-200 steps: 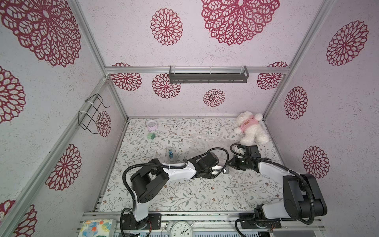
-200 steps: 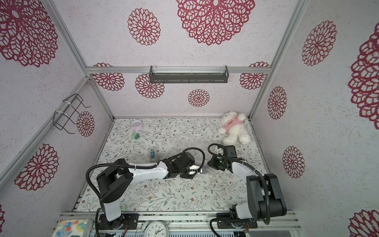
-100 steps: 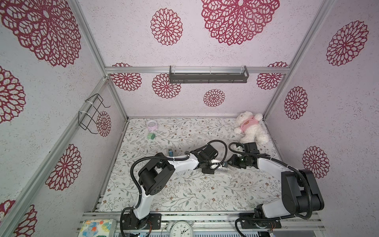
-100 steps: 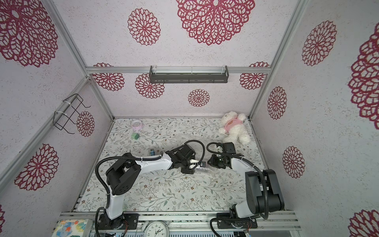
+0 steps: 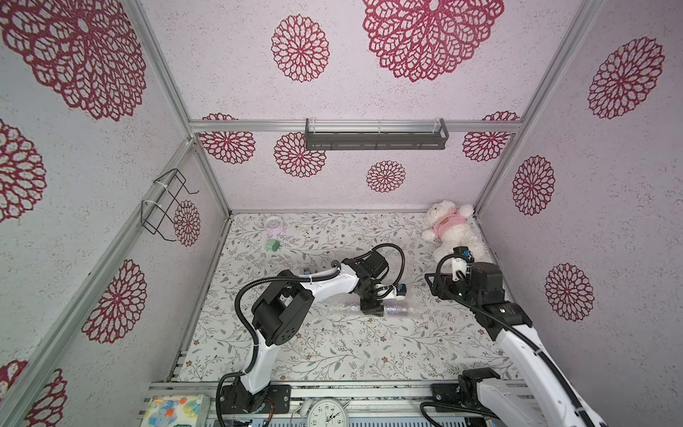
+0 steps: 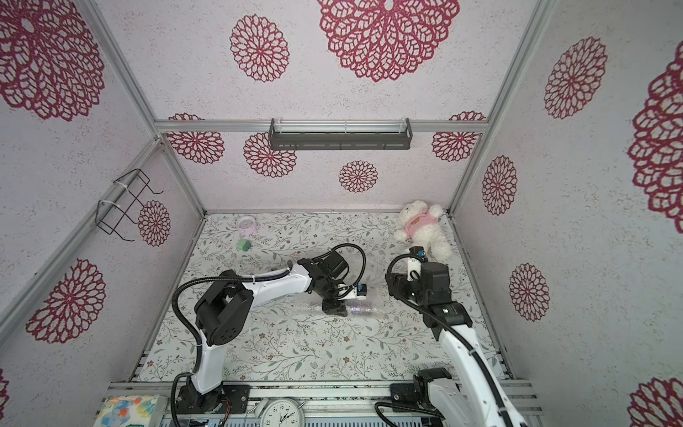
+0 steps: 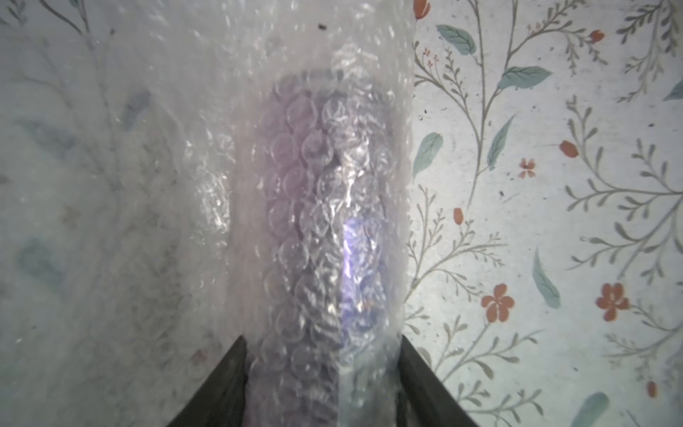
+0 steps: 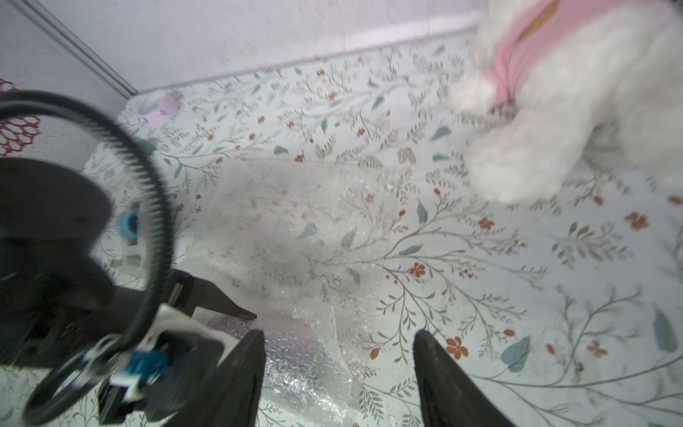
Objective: Wrap wine bottles in bubble wrap
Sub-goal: Wrap the wine bottle in bubble wrap.
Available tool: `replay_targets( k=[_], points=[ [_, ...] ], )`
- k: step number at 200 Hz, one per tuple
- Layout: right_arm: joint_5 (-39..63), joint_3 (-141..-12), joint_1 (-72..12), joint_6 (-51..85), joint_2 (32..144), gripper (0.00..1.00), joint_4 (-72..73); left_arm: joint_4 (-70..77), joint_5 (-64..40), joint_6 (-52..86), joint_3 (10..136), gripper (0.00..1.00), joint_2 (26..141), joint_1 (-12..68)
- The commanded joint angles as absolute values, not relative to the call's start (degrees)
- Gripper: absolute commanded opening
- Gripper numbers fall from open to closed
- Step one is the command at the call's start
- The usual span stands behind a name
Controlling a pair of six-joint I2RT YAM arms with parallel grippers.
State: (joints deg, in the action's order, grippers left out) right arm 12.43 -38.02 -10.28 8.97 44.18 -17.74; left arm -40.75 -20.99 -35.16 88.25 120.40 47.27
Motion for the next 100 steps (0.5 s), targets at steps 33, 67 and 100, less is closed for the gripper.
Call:
replay_targets(
  k=[33,67,100],
  points=[
    [8.0,-37.6,-20.5,-15.3,37.7,0.7,-23.2,-63.6,-34.6,-29.4,99.1,0.49,130.2,43.0],
    [3.3,-37.3,-28.4,-23.8,39.5,0.71,-25.3,-72.9,-41.1,-29.0,106.3,0.48,136.1,40.8],
    [-2.1,-35.3,-36.1,-29.5,42.5,0.74,-22.8,-79.2,-44.1,-28.3,111.1,0.48,140.5,39.6]
  ],
)
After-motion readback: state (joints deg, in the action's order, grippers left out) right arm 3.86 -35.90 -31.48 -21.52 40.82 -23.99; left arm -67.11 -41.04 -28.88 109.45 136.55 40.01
